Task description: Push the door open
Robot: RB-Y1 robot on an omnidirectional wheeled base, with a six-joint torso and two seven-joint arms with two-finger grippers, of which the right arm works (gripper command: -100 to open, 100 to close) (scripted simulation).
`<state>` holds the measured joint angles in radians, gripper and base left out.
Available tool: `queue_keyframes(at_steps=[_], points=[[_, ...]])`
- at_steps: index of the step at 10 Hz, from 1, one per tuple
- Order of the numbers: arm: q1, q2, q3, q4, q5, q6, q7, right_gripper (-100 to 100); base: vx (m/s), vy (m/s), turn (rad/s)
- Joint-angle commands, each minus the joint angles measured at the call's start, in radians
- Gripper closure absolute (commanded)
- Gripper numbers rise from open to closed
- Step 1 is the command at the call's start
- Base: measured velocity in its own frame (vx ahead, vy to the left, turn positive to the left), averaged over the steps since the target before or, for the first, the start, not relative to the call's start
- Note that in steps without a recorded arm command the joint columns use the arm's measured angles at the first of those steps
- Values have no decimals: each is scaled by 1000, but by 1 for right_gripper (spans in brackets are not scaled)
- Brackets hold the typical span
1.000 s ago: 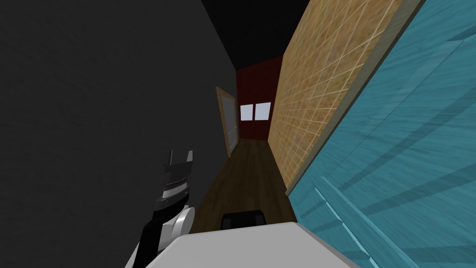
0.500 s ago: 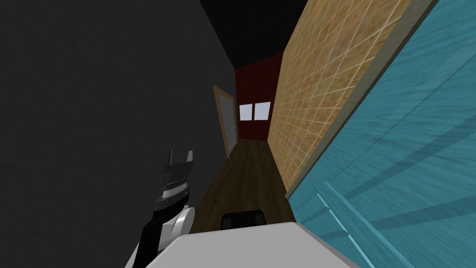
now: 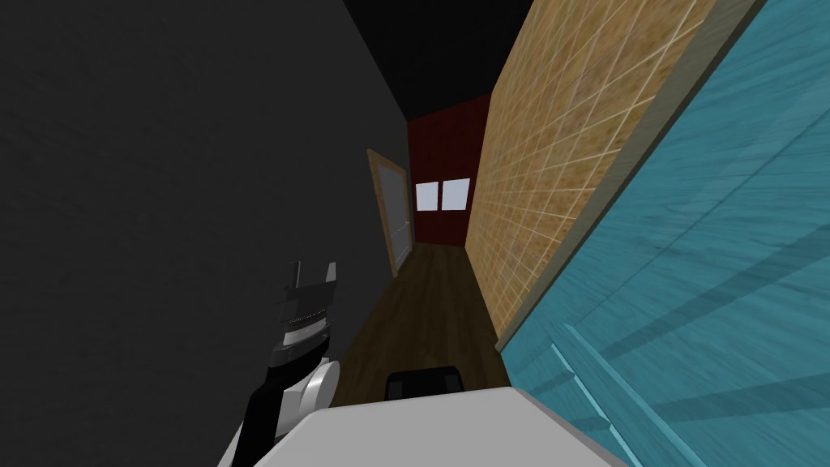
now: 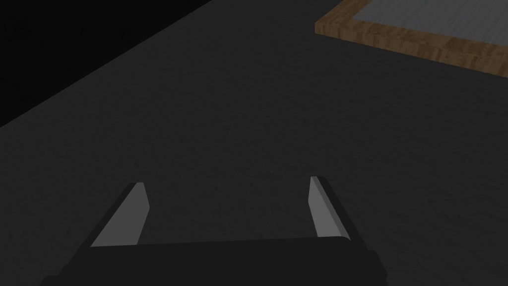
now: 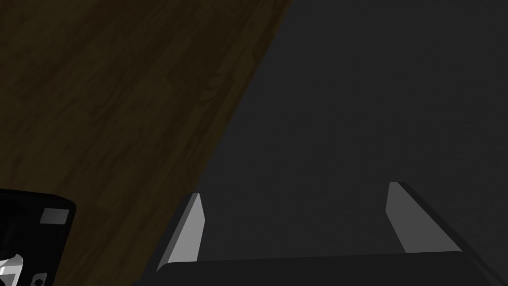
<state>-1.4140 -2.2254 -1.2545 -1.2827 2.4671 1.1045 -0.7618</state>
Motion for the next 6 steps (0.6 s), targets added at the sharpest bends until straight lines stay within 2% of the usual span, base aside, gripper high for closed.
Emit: queue_keyframes(at_steps=[1, 4, 6], points=[[-17, -38, -19, 27, 21, 27, -3, -100, 76, -80, -6], [-90, -114, -74, 73, 99, 84, -30, -100, 72, -118, -11], [-114, -140, -92, 89, 126, 103, -39, -100, 52, -111, -7]])
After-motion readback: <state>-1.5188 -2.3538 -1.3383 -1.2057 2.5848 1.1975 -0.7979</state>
